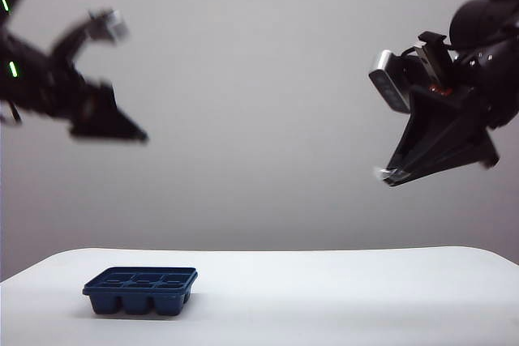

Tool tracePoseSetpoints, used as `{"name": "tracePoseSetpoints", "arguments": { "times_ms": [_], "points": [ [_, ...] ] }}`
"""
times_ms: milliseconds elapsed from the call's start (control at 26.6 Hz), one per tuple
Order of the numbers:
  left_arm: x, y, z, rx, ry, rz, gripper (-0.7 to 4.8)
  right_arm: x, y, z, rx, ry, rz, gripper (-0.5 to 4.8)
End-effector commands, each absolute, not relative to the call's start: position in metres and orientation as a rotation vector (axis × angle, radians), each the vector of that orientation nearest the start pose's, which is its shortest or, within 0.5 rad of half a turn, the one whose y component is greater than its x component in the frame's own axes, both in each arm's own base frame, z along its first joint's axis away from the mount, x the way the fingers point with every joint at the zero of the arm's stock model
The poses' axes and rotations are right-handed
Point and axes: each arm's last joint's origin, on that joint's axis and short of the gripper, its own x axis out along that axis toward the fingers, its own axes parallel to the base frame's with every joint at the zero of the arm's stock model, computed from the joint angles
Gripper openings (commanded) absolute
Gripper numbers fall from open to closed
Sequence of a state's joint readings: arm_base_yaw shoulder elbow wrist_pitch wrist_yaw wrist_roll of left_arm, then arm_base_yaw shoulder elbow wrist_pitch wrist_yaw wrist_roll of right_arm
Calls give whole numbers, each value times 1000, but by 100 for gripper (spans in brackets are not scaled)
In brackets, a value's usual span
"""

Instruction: Pick up the ice cube tray, remove its lid, and then place both the tray and the lid back on the table.

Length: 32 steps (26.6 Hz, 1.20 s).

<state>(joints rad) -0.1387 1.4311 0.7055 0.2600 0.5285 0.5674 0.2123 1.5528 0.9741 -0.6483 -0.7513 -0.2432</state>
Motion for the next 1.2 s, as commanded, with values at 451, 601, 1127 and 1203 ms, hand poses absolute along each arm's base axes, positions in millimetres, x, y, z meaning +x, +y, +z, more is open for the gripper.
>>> {"name": "tracePoseSetpoints", "arguments": {
  "times_ms": [451,601,1127,1203],
  "points": [
    [137,-25,306,322,265,-397,393,195,57,302,98,589,603,-6],
    [97,-16,303,281,117,-238,339,153,42,316,91,281,432,-7],
    [60,-6,259,-63,-118,-48,279,83,18,260,180,-161,184,-6],
    [63,-6,253,-45,-100,-50,277,80,17,250,205,-178,179,-7]
  ]
}}
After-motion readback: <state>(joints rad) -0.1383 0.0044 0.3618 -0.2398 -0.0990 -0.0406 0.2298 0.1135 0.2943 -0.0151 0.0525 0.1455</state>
